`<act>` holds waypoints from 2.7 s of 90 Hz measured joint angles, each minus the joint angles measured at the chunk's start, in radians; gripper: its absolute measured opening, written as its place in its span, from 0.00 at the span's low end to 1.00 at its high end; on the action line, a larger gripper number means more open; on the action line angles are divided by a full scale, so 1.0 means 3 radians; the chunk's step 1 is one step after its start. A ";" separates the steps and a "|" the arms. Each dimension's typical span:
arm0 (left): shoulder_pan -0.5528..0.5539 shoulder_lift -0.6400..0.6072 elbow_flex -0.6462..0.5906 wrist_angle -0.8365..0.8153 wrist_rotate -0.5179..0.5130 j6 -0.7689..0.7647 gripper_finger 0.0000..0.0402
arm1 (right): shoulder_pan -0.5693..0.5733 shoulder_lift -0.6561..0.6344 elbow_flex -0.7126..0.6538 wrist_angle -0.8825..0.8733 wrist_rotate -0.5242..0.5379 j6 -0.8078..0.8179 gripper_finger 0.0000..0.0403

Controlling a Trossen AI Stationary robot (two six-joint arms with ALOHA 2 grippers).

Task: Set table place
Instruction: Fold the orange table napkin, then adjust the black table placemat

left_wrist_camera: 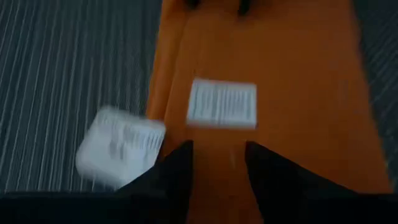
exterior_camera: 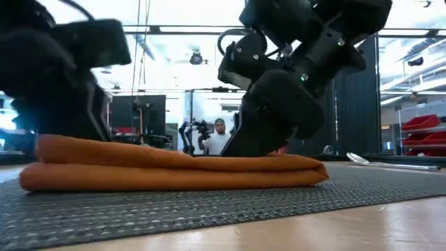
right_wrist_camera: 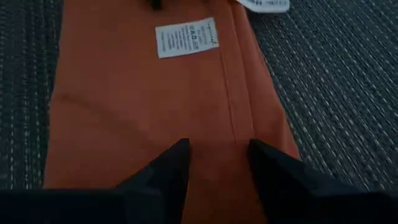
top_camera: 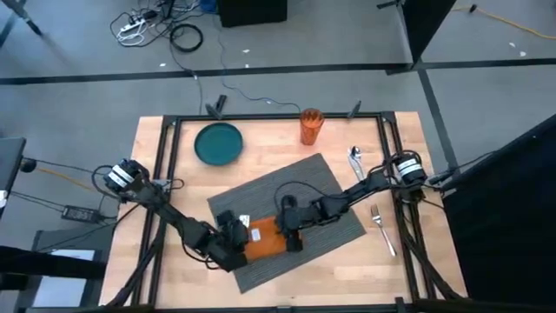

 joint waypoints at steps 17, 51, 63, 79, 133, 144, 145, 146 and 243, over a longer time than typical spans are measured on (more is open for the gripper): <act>-0.0065 -0.0008 -0.0096 -0.0034 -0.0062 -0.0281 0.33 | 0.0027 -0.0023 -0.0004 -0.0080 0.0030 0.0015 0.35; -0.0050 -0.0215 0.0438 0.0091 -0.0033 0.0371 0.33 | 0.0081 -0.0486 0.0005 0.0002 -0.0218 0.0270 0.35; -0.0056 -0.0135 0.0401 0.0540 -0.0026 0.0649 0.33 | 0.0270 -0.0330 -0.0001 0.0298 -0.0266 0.0268 0.35; -0.0058 0.0092 0.0315 0.0384 -0.0001 0.0539 0.33 | 0.0401 0.0047 -0.0008 0.0241 0.0157 0.0311 0.34; -0.0172 0.0034 0.0667 -0.0116 0.0231 0.0283 0.33 | 0.0440 -0.0313 -0.0010 -0.0095 0.0197 0.0386 0.34; -0.0171 0.0025 0.0899 -0.0181 0.0165 0.0414 0.33 | 0.0440 -0.0725 0.0001 -0.0437 0.0225 0.0360 0.34; -0.0171 0.0025 0.0918 -0.0179 0.0164 0.0418 0.33 | 0.0439 -0.0757 0.0001 -0.0482 0.0240 0.0358 0.34; -0.0172 0.0025 0.0938 -0.0177 0.0164 0.0421 0.33 | 0.0438 -0.0788 0.0001 -0.0525 0.0258 0.0357 0.34; -0.0136 0.0573 0.0824 -0.0242 0.0308 0.0047 0.33 | 0.0734 -0.1007 -0.1140 -0.0514 0.0713 0.1560 0.32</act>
